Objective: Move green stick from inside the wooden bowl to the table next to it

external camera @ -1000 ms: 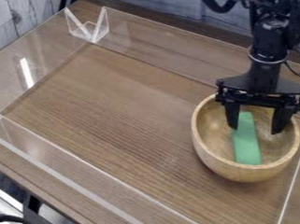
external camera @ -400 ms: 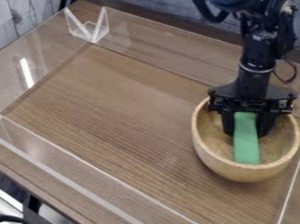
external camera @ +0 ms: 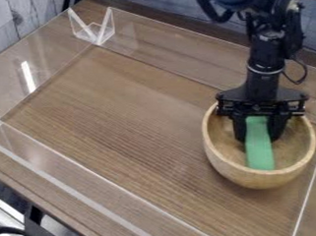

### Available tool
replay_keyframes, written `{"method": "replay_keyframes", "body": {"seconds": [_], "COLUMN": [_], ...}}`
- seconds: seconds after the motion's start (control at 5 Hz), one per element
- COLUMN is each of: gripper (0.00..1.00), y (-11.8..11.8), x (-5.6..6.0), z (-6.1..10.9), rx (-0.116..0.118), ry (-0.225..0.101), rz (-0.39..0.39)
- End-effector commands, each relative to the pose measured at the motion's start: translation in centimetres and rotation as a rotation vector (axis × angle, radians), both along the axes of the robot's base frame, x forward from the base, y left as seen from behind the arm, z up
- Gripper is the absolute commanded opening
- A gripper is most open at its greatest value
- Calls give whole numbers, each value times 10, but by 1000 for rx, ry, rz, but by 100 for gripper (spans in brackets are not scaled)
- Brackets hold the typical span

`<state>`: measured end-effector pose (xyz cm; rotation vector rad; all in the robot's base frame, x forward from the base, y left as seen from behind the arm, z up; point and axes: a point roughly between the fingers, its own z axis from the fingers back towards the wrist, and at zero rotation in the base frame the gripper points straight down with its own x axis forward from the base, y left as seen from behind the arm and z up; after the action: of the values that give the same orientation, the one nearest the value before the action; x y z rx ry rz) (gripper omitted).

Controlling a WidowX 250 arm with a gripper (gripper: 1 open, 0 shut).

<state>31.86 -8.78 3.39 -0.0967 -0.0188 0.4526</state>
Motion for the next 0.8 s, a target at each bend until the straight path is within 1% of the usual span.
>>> {"method": "replay_keyframes", "body": {"seconds": [0.0, 0.2, 0.4, 0.6], "gripper": [0, 0, 0, 0], "y": [8, 13, 2, -10], "x": [18, 28, 25, 22], "z": [36, 49, 60, 63], "rx": [-32, -50, -57, -57], "ry": [-83, -94, -95, -92], "rz": [-30, -67, -78, -90]}}
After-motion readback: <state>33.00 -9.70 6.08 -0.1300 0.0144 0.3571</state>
